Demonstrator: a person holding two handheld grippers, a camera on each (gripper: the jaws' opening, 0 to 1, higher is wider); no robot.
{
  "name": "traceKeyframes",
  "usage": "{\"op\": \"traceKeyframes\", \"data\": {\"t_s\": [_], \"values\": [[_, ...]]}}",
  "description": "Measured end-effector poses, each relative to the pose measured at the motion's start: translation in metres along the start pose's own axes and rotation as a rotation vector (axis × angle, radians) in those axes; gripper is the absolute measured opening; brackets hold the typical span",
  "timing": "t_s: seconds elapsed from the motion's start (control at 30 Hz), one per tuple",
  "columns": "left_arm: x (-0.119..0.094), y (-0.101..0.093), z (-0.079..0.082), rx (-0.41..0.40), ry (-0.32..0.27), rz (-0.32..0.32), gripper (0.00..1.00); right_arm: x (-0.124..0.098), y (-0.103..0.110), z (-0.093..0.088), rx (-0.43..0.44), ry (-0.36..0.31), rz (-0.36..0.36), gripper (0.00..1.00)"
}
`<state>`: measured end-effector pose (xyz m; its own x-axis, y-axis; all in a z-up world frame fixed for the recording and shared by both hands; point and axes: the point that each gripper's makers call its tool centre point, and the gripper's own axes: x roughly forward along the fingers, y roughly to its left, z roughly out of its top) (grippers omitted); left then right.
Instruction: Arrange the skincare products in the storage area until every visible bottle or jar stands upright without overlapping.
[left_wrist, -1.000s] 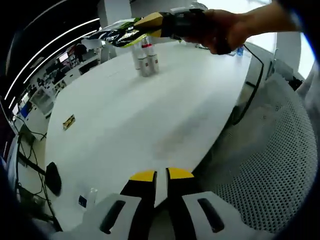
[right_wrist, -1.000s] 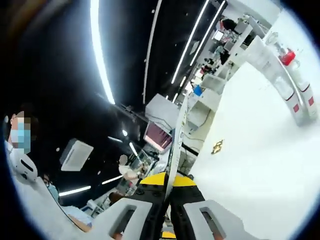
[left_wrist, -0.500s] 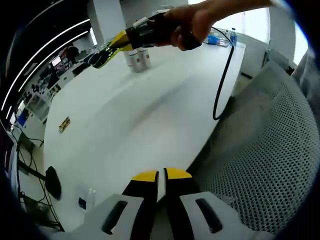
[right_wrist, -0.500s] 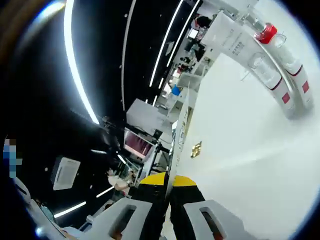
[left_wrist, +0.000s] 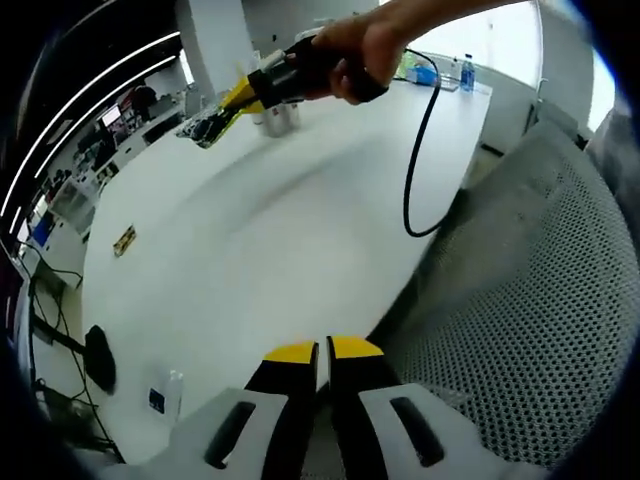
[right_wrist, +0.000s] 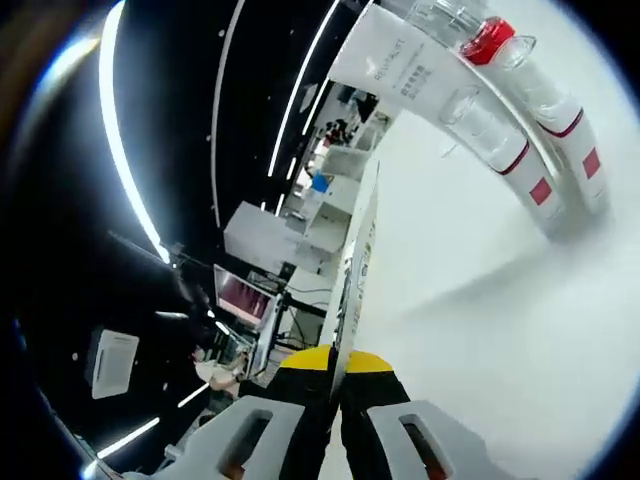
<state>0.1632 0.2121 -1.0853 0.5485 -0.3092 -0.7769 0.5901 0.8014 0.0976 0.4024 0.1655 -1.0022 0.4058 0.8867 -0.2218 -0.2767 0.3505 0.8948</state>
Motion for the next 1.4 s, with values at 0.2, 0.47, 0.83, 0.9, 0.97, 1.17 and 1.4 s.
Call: {"op": "traceKeyframes", "data": {"t_s": [0.2, 0.47, 0.83, 0.9, 0.97, 1.17, 1.4], "values": [[0.001, 0.001, -0.003, -0.022, 0.013, 0.009, 0.00, 0.000, -0.017, 0.007, 0.022, -0.005, -0.055, 0.00], [0.004, -0.001, -0.006, -0.022, 0.029, 0.003, 0.00, 0.010, -0.041, 0.012, 0.040, 0.026, -0.141, 0.00], [0.009, -0.007, -0.013, -0.020, 0.057, -0.022, 0.00, 0.015, -0.070, 0.014, 0.082, 0.053, -0.217, 0.00], [0.009, -0.009, -0.014, -0.020, 0.063, -0.028, 0.00, 0.016, -0.074, 0.013, 0.102, 0.061, -0.233, 0.00], [0.010, -0.010, -0.015, -0.019, 0.066, -0.032, 0.00, 0.016, -0.078, 0.014, 0.119, 0.055, -0.247, 0.00], [0.012, -0.011, -0.019, -0.020, 0.079, -0.042, 0.00, 0.014, -0.087, 0.022, 0.143, 0.023, -0.305, 0.00], [0.011, -0.011, -0.020, -0.014, 0.076, -0.041, 0.00, 0.006, -0.103, 0.025, 0.063, 0.044, -0.419, 0.07]]}}
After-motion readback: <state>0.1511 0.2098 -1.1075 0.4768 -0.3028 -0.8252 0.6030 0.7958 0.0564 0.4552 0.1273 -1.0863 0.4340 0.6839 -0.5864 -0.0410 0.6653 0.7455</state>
